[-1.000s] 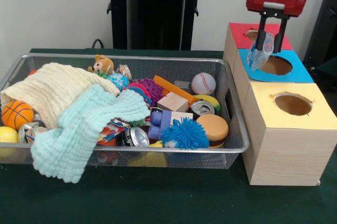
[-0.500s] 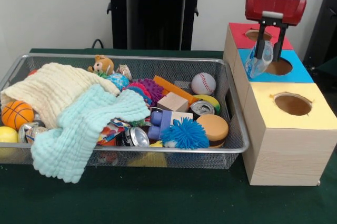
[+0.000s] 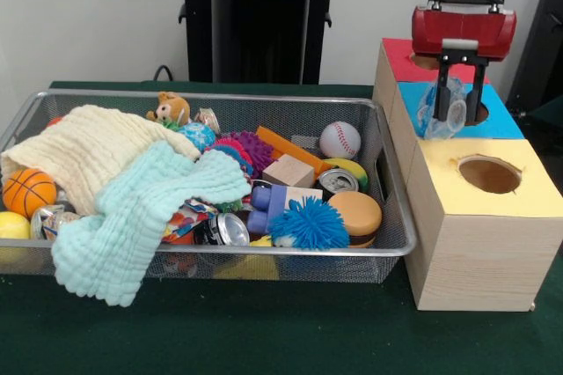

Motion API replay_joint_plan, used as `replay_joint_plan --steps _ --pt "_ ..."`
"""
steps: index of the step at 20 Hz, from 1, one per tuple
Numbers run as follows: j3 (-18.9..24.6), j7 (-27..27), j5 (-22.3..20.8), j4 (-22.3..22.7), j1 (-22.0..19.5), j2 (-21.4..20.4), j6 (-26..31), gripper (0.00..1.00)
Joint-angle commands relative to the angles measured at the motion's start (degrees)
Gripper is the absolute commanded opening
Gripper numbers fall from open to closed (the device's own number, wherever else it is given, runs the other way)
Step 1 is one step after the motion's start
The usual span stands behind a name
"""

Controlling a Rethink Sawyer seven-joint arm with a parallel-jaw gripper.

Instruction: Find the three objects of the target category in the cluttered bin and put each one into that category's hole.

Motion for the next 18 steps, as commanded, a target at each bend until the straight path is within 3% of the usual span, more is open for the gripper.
replay_joint_plan --steps 1,10,12,15,18 --pt "11.7 16.0 -1.2 3.0 -2.1 3.2 -1.6 0.0" --pt "11.7 16.7 0.8 5.4 -1.1 1.4 0.3 0.0" --pt "14.3 18.6 0.4 6.7 -2.8 1.3 0.0 0.0" --pt "13.8 20.3 2.7 7.4 -1.2 2.0 -1.0 0.0" --pt "15.9 21.3 2.5 8.2 -2.7 2.0 -1.0 0.0"
